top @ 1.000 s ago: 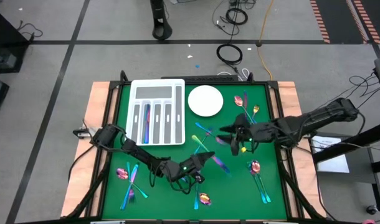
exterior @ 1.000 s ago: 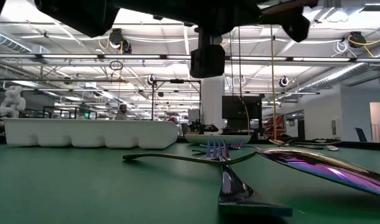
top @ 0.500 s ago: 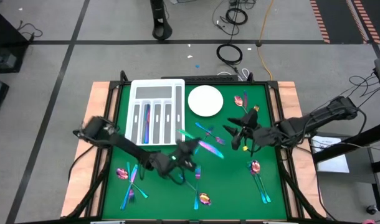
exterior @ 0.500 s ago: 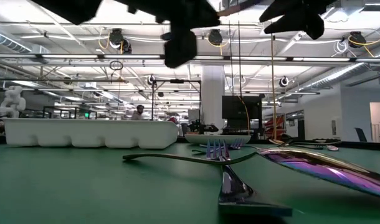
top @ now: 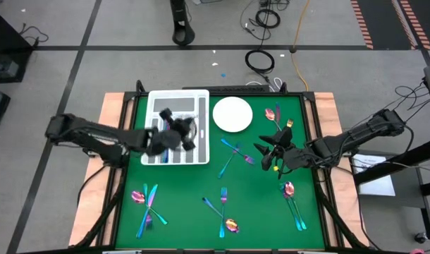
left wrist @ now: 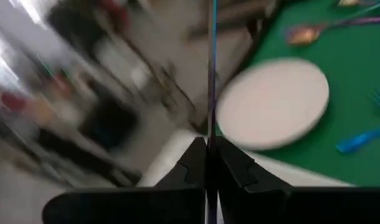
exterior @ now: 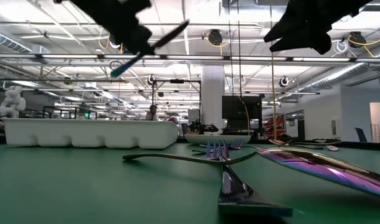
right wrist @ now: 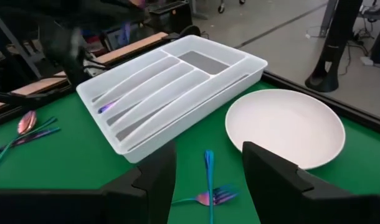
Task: Sort silverware
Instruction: Put the blue knife into the silverware tray
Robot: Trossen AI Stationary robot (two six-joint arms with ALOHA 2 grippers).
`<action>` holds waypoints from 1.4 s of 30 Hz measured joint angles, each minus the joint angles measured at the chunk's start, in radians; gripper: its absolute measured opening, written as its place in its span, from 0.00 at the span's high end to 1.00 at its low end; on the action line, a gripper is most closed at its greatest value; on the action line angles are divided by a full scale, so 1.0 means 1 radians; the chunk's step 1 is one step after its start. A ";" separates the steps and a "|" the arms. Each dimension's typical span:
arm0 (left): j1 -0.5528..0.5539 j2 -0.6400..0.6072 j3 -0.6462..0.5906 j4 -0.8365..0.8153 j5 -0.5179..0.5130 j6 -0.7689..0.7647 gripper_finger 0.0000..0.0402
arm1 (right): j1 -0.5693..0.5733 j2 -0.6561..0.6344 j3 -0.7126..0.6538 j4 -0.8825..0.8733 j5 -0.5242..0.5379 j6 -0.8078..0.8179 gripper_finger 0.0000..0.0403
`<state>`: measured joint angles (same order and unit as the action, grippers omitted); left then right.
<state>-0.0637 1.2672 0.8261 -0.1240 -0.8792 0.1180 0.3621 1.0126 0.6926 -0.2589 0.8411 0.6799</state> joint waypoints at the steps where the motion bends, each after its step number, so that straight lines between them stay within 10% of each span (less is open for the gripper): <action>1: 0.042 -0.015 0.000 -0.073 0.056 -0.098 0.97 | 0.000 0.000 0.000 0.005 0.001 -0.005 0.57; 13: 0.370 -0.044 0.000 -0.329 0.557 -0.594 0.97 | 0.000 0.000 0.000 0.016 -0.002 -0.019 0.57; 29: 0.359 -0.120 0.000 -0.765 0.563 -1.041 0.96 | 0.000 0.000 0.000 0.010 -0.037 -0.068 0.57; 42: 0.295 -0.150 -0.138 -0.683 0.600 -1.369 0.96 | 0.000 -0.005 -0.001 0.034 -0.038 -0.135 0.57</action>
<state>0.2312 1.1168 0.6879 -0.8070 -0.2794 -1.2512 0.3621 1.0077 0.6918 -0.2250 0.8028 0.5451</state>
